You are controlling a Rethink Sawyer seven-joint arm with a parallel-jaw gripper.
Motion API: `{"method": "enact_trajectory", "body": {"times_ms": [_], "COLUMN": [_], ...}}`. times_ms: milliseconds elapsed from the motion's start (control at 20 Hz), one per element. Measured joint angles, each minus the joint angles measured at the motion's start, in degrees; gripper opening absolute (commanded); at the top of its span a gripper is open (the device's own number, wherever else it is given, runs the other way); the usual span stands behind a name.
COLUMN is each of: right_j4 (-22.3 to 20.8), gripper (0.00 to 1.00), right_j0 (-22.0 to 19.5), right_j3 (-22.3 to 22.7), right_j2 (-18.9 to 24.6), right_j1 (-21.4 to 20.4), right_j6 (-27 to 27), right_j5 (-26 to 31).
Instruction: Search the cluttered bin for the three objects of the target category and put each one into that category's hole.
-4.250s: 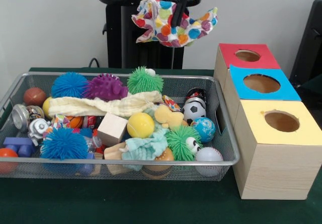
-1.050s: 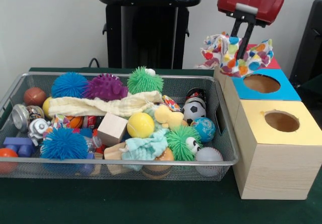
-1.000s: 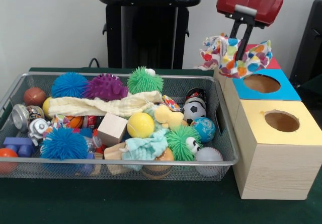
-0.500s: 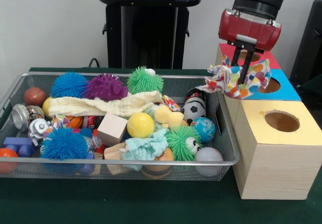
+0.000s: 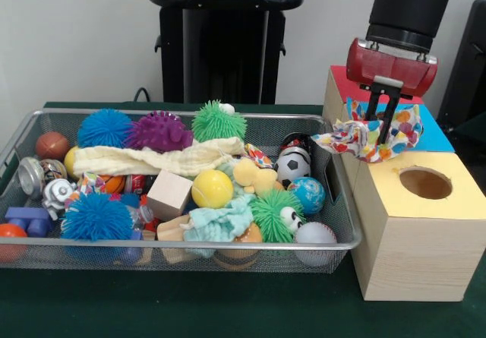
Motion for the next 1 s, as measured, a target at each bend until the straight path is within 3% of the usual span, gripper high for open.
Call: {"method": "enact_trajectory", "body": {"times_ms": [1000], "right_j4": [-0.3], "gripper": [0.0], "right_j0": [-0.3], "right_j3": [-0.4], "right_j2": [1.7], "right_j1": [-1.3], "right_j6": [0.0], "right_j5": [0.0]}}
